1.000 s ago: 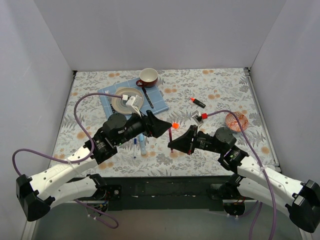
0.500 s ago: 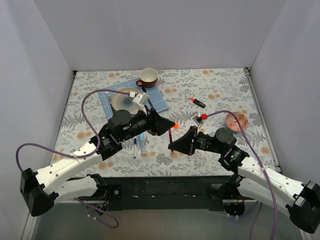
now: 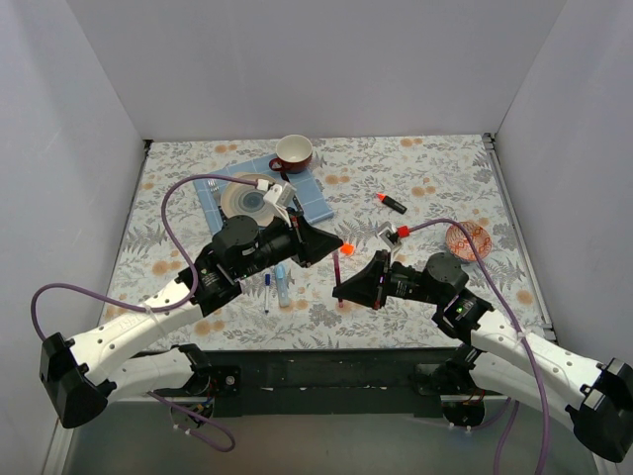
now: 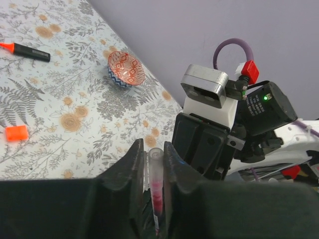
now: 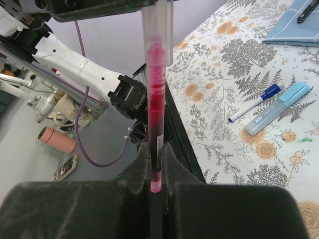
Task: Insert the pens into the pen caps
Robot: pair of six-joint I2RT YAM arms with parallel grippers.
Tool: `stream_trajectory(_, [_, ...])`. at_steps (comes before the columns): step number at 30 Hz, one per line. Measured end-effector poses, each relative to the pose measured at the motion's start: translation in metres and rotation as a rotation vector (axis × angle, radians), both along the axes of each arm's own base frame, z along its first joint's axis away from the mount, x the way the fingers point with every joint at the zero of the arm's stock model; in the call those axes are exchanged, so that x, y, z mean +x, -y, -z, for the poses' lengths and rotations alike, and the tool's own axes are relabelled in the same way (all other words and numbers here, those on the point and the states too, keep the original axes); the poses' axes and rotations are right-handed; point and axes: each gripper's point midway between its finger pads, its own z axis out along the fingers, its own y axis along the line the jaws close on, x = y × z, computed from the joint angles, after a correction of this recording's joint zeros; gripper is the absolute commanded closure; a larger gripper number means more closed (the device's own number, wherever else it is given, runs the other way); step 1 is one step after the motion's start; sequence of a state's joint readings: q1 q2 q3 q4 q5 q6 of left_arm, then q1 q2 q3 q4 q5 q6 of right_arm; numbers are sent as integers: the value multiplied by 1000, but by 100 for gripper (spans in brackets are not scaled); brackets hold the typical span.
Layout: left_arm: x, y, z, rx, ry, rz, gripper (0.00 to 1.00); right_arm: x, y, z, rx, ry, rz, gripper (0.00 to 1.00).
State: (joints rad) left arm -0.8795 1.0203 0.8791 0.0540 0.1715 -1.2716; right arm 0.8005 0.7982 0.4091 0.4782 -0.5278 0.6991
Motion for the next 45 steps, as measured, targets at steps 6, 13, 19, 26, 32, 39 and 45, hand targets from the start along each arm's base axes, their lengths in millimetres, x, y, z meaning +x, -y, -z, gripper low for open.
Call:
stream_trajectory(6, [0, 1, 1, -30, -5, 7, 100, 6, -1, 0, -24, 22, 18, 99])
stream_trajectory(13, [11, -8, -7, -126, -1, -54, 100, 19, -5, -10, -68, 22, 40, 99])
stream_trajectory(19, [21, -12, -9, -218, 6, -103, 100, 31, -7, -15, -98, 6, 37, 99])
stream_trajectory(26, [27, -15, 6, -276, -16, -140, 100, 38, -1, -5, -138, -36, 11, 99])
stream_trajectory(32, [32, -18, 10, -296, -23, -167, 100, 42, -3, -1, -150, -63, -37, 99])
stream_trajectory(39, [39, -16, 6, -203, -67, -210, 100, 42, 6, -1, -111, -27, -23, 69])
stream_trajectory(45, [38, -14, 33, -43, -136, -227, 100, 28, 34, 17, -104, -3, 65, 38])
